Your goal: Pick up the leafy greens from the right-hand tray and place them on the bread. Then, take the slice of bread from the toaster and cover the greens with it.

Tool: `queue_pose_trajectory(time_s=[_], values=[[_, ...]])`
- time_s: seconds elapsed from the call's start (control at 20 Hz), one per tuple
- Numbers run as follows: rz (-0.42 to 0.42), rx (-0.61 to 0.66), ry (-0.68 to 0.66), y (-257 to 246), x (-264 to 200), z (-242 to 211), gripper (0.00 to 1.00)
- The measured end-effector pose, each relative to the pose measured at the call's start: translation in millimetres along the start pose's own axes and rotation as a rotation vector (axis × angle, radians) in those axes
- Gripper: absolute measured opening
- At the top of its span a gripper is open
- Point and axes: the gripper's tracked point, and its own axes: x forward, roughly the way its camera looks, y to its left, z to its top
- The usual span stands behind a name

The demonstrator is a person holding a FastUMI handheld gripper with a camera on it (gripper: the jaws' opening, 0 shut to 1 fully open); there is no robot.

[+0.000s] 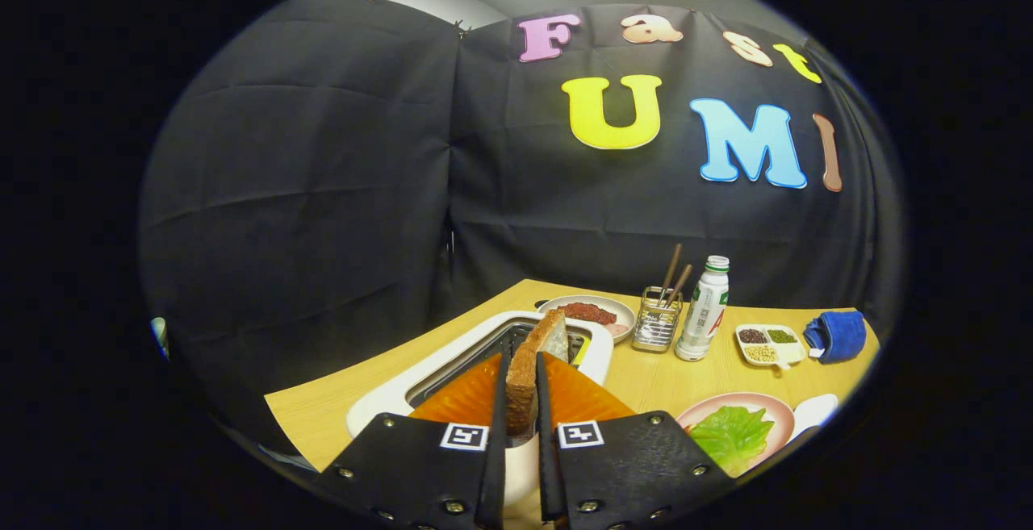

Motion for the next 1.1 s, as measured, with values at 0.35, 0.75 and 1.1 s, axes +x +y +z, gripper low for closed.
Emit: queue_pose_trajectory(time_s=[0.35, 0.75, 1.1], values=[[-0.001, 0.034, -0.002, -2, -1, 6, 0.05], [0.022, 0.087, -0.085, -9, -19, 40, 0.05], [-0.019, 0.155, -0.202, -55, -55, 85, 0.05]])
